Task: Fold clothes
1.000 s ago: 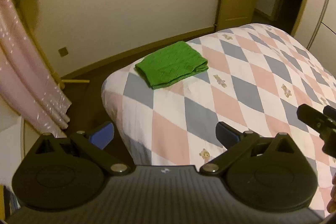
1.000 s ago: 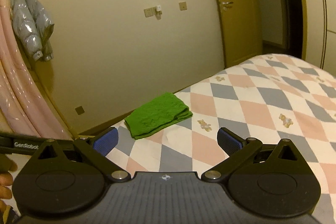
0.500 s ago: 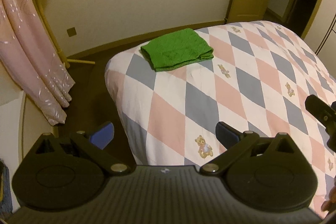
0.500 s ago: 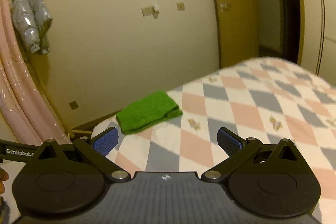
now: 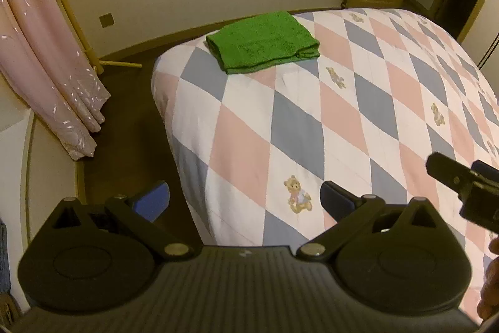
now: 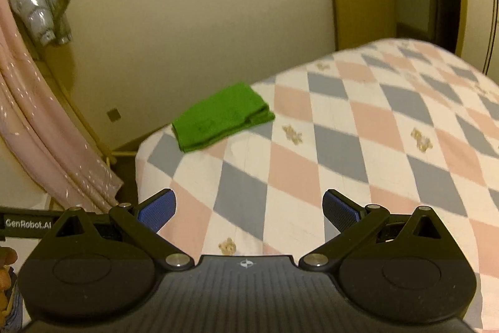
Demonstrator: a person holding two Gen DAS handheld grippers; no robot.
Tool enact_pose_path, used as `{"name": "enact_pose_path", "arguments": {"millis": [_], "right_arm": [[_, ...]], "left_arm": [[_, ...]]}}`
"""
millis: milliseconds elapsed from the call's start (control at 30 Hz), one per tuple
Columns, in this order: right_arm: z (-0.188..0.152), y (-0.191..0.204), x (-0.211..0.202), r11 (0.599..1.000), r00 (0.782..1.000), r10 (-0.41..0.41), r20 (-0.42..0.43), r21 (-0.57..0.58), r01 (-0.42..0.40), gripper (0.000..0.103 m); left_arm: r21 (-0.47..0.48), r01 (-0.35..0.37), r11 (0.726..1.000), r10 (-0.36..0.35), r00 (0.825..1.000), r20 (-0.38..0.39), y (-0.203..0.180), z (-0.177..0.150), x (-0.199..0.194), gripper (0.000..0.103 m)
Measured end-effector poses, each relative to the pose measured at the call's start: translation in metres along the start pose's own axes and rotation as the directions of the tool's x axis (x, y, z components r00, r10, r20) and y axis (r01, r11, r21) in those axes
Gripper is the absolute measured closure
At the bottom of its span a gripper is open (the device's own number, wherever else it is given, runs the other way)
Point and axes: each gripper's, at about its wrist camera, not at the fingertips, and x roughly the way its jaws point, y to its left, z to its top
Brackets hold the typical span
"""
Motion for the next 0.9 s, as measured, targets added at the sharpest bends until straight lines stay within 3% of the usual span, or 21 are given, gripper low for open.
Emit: {"name": "enact_pose_path", "arguments": {"millis": [400, 900], "right_arm": [[0.014, -0.001, 0.021, 0.999, 0.999, 0.04, -0.037, -0.013, -0.04, 0.0], [0.019, -0.007, 0.045, 0.999, 0.993, 0.048, -0.105, 0.015, -0.047, 0.0]], "left_arm": [[-0.026, -0.012, 1.0, 0.012, 1.0, 0.006, -0.008, 0.014, 0.009, 0.001], [0.018, -0.005, 1.0, 0.005, 1.0, 0.002, -0.024, 0.027, 0.029, 0.001]]}}
